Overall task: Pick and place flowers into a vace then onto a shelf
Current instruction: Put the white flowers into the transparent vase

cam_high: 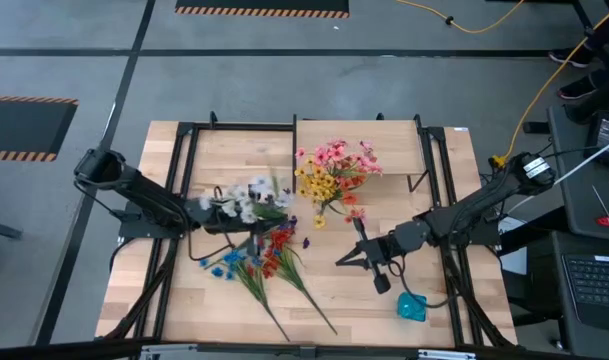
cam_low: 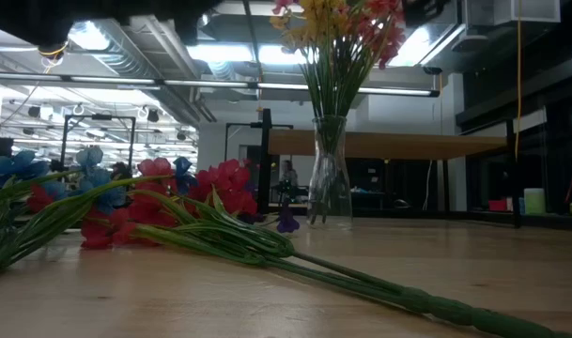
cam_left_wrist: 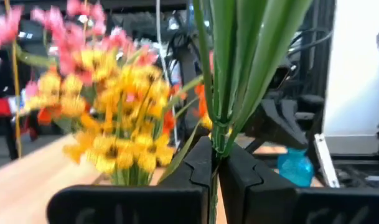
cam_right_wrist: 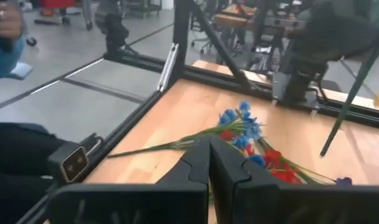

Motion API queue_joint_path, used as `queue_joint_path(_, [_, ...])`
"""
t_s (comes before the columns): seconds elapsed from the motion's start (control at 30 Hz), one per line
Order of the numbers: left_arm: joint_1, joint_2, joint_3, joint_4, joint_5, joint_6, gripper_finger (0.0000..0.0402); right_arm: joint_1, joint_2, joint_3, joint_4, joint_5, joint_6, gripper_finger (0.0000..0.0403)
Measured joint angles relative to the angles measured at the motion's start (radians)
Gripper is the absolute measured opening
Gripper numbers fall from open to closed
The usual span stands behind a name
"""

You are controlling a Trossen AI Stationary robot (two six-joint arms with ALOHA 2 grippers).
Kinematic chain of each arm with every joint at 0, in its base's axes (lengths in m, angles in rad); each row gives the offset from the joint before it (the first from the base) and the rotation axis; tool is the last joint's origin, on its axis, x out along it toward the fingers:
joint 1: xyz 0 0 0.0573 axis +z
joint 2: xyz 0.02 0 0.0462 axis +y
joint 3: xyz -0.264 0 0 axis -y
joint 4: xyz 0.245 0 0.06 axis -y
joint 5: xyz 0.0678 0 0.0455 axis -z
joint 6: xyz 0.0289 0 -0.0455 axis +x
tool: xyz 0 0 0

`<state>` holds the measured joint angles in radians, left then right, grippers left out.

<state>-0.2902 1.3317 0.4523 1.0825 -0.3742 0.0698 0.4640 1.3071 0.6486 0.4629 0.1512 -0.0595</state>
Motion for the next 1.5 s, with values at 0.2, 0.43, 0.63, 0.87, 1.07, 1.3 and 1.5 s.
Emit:
queue_joint_path(0.2, [0.049,0.119,0.067,0.009,0.010,-0.030,0.0006,-0.038,-0.001,-0.048,0.028,0.052,0.004,0.0002])
queue_joint_path(0.43, [0.091,0.236,0.128,0.124,0.007,0.011,0.0006,-0.062,-0.001,-0.053,0.014,0.053,0.025,0.0002])
queue_joint_path(0.63, [0.125,0.310,0.138,0.261,-0.001,0.056,0.0007,-0.069,-0.001,-0.053,-0.010,0.053,0.025,0.0002])
queue_joint_path(0.87, [0.165,0.339,0.138,0.300,0.005,0.058,0.0007,-0.069,-0.001,-0.053,-0.019,0.065,0.028,0.0002])
queue_joint_path(1.07, [0.169,0.337,0.138,0.347,0.059,0.103,0.0007,-0.069,-0.001,-0.053,-0.023,0.066,0.029,0.0002])
queue_joint_path(1.3, [0.169,0.336,0.138,0.349,0.060,0.118,0.0008,-0.069,-0.001,-0.053,-0.026,0.068,0.030,0.0003])
queue_joint_path(1.5, [0.169,0.335,0.138,0.358,0.059,0.127,0.0008,-0.069,-0.001,-0.053,-0.027,0.069,0.030,0.0003])
